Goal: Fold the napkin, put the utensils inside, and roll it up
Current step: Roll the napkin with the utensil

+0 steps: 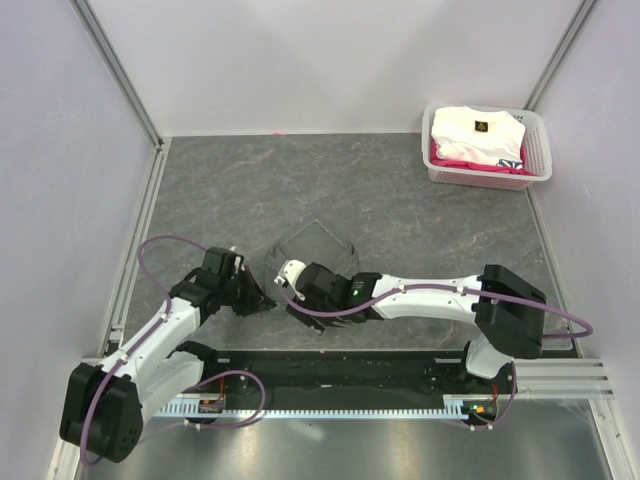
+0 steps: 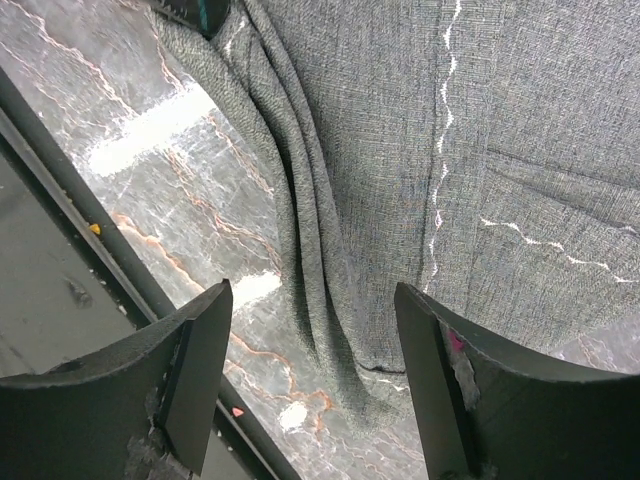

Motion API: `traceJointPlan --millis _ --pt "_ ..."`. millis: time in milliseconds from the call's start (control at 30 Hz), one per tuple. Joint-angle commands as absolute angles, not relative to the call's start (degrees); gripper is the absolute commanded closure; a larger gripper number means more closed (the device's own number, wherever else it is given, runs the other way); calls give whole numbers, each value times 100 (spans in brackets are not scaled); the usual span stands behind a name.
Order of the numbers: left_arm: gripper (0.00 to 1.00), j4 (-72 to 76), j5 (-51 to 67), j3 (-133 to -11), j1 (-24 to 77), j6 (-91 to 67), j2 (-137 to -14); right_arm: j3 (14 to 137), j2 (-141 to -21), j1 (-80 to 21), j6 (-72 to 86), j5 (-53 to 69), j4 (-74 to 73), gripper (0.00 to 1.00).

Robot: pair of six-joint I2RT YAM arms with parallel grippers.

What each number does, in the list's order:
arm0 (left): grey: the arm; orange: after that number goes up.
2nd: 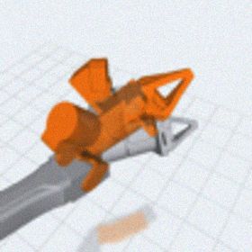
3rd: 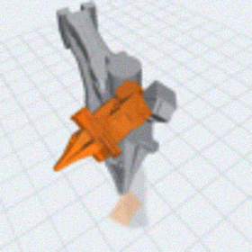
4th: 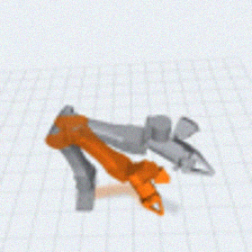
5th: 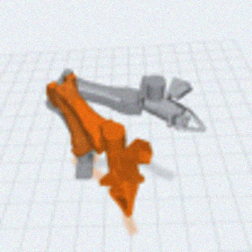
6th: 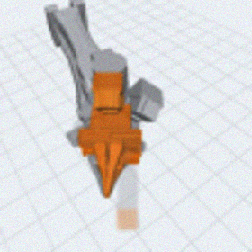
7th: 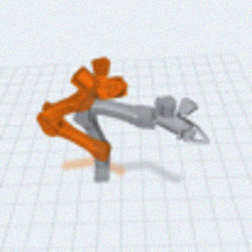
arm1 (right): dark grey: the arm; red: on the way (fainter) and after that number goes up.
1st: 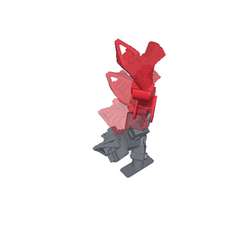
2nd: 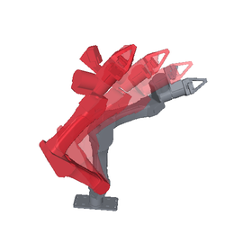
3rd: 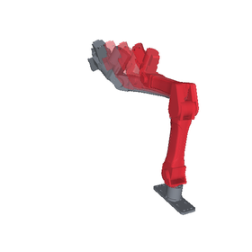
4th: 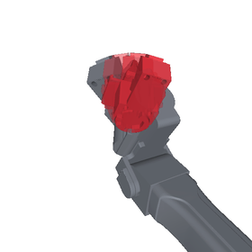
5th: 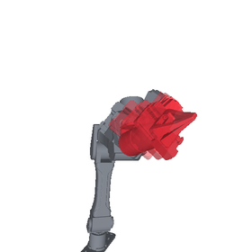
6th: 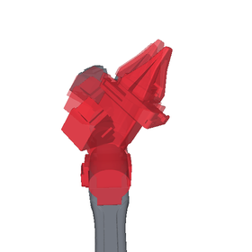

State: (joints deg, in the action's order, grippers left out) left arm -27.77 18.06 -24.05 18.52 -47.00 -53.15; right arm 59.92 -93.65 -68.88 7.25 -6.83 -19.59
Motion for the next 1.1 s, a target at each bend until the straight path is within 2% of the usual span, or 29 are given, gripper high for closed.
traceJointPlan --millis 0,267,467,733,833,867,933,967,1033,1067 --pt "98 -2874 1775 -2610 1802 -4632 -5274 5915 -9527 -7022 677 -1072 -1714 25" --pt "98 -2900 1767 -2549 1758 -4641 -5212 5705 -9738 -7110 721 -1204 -1600 26" --pt "98 -2892 1767 -2540 1714 -4649 -5186 5564 -9782 -7102 721 -1503 -1538 33" --pt "98 -2830 1810 -2496 1696 -4623 -5194 5449 -9852 -7110 642 -1600 -1433 56" --pt "98 -2681 1907 -2444 1687 -4623 -5203 5502 -9905 -7119 519 -1451 -1450 69" --pt "98 -2637 1933 -2443 1687 -4614 -5203 5528 -9914 -7119 475 -1328 -1476 76" --pt "97 -2532 1986 -2426 1679 -4614 -5221 5598 -10010 -7102 422 -1082 -1616 82" --pt "92 -2531 1995 -2434 1670 -4606 -5229 5712 -10063 -7084 422 -994 -1695 89" --pt "85 -2514 1978 -2487 1653 -4597 -5212 5818 -10212 -6997 439 -590 -1994 95" --pt "76 -2522 1960 -2496 1652 -4562 -5203 5888 -10239 -6953 466 -424 -2056 98"
